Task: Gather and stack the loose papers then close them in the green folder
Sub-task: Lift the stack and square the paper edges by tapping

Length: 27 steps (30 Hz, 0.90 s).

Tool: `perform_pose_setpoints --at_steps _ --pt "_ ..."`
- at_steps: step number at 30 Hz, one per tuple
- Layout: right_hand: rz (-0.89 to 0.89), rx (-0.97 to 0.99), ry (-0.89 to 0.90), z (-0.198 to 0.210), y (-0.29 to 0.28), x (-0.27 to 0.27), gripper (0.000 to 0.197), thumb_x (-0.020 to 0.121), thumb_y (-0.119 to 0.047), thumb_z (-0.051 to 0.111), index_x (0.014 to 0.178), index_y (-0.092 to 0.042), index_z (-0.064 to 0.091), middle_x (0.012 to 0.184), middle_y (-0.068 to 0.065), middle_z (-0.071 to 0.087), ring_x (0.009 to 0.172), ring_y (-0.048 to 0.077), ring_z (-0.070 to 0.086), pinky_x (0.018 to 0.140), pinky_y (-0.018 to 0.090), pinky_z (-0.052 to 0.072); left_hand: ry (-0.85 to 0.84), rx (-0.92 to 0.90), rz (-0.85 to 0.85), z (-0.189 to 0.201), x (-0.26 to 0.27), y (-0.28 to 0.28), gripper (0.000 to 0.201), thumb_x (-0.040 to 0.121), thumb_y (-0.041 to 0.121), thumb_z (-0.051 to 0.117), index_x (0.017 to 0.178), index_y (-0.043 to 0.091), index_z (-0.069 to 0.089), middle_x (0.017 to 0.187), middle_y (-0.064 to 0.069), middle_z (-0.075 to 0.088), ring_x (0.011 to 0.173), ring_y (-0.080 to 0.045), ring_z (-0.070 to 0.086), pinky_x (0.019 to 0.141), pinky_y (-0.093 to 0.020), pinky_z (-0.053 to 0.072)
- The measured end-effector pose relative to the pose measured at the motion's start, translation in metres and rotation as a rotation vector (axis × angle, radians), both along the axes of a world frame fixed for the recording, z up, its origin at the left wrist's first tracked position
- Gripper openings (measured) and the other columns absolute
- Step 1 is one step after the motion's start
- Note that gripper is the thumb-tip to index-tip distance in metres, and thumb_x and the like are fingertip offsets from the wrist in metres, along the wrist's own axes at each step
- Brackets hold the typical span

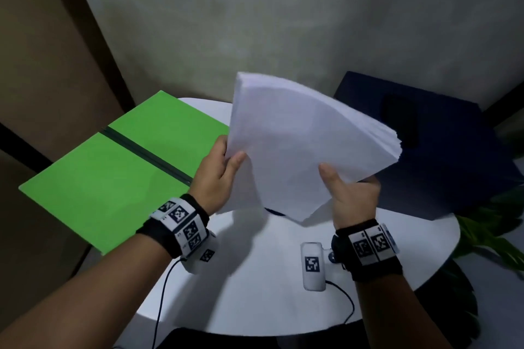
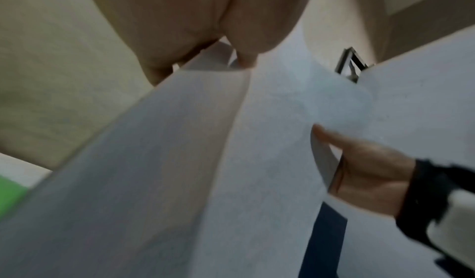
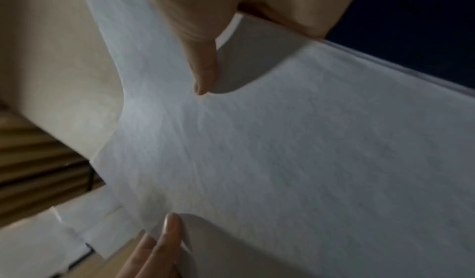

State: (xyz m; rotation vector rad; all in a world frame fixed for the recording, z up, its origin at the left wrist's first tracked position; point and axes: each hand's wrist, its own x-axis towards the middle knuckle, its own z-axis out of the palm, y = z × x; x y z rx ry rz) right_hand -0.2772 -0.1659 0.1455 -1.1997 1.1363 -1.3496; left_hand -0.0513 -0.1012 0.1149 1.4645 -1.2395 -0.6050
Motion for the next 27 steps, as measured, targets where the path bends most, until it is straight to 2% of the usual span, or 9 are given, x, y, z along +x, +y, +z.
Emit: perform_pose_setpoints --at_steps 3,5,8,12,17,21,23,25,27 --pt "0.002 0.072 0.109 -0.016 0.009 -0.003 0.032 0.069 -0.001 0.085 0.085 -0.022 0.067 0.075 -0.015 0.074 0.071 -0.009 0.068 0.066 0.012 0.054 -0.068 0.068 0.014 -0.025 0.0 0.009 0.023 0.098 0.022 0.05 0.121 0.022 0.047 0.107 0.03 0.056 0.098 0.023 0.052 0.088 -0.03 0.047" --pt "0.005 0.17 0.153 -0.027 0.016 -0.003 0.04 0.065 -0.007 0.089 0.093 -0.022 0.065 0.083 -0.013 0.07 0.07 -0.013 0.066 0.068 0.011 0.055 0.053 0.144 -0.068 -0.035 0.003 0.016 0.033 0.095 0.042 0.05 0.126 0.033 0.04 0.116 0.034 0.057 0.109 0.017 0.053 0.097 -0.037 0.049" --pt "0.016 0.158 0.155 -0.033 0.014 -0.004 0.039 0.065 -0.003 0.088 0.09 -0.024 0.065 0.085 -0.014 0.068 0.069 -0.014 0.065 0.061 0.004 0.05 0.313 0.093 0.008 -0.034 0.012 0.017 0.092 0.073 0.079 0.053 0.143 0.024 0.031 0.139 0.018 0.048 0.13 0.003 0.046 0.109 -0.035 0.041" --pt "0.044 0.156 0.162 -0.033 0.011 -0.005 0.042 0.062 -0.004 0.09 0.088 -0.026 0.066 0.08 -0.015 0.074 0.076 -0.007 0.069 0.066 0.009 0.053 0.404 0.069 -0.117 -0.014 0.002 0.007 0.115 0.063 0.082 0.06 0.15 0.013 0.026 0.149 0.001 0.045 0.139 -0.013 0.041 0.113 -0.04 0.036" --pt "-0.004 0.066 0.022 -0.015 0.005 0.0 0.051 0.061 -0.004 0.089 0.094 -0.027 0.058 0.092 -0.009 0.067 0.073 -0.01 0.067 0.065 0.008 0.052 0.504 0.0 -0.097 0.0 -0.007 -0.011 0.099 0.06 0.079 0.066 0.136 0.023 0.038 0.13 0.008 0.06 0.122 -0.008 0.057 0.102 -0.03 0.045" --pt "-0.054 -0.119 -0.032 0.002 -0.002 0.007 0.022 0.076 -0.021 0.075 0.095 -0.024 0.065 0.087 -0.011 0.069 0.082 0.007 0.066 0.076 0.031 0.057 0.541 -0.122 0.056 0.014 -0.016 -0.023 0.066 0.084 0.065 0.056 0.126 0.014 0.053 0.125 0.005 0.066 0.121 -0.012 0.059 0.103 -0.028 0.045" --pt "-0.111 -0.128 -0.026 0.004 -0.003 0.008 0.009 0.083 -0.029 0.065 0.091 -0.028 0.067 0.091 -0.004 0.067 0.087 0.016 0.065 0.082 0.044 0.055 0.472 -0.146 0.146 0.024 -0.022 -0.028 0.024 0.1 0.038 0.047 0.107 0.019 0.06 0.105 0.024 0.069 0.104 0.009 0.059 0.094 -0.013 0.042" --pt "-0.116 -0.137 -0.076 0.004 -0.004 0.006 0.014 0.083 -0.032 0.063 0.096 -0.029 0.066 0.092 -0.009 0.064 0.087 0.012 0.062 0.083 0.039 0.053 0.416 -0.146 0.139 0.023 -0.021 -0.034 0.019 0.101 0.033 0.044 0.101 0.022 0.059 0.095 0.021 0.065 0.093 0.005 0.057 0.089 -0.016 0.041" --pt "-0.05 -0.122 -0.108 0.0 -0.004 0.003 0.031 0.079 -0.028 0.074 0.107 -0.024 0.06 0.092 -0.015 0.066 0.086 0.005 0.063 0.082 0.029 0.053 0.425 -0.123 0.05 0.012 -0.012 -0.034 0.031 0.091 0.048 0.054 0.114 0.028 0.057 0.111 0.012 0.065 0.107 -0.005 0.059 0.097 -0.025 0.043"
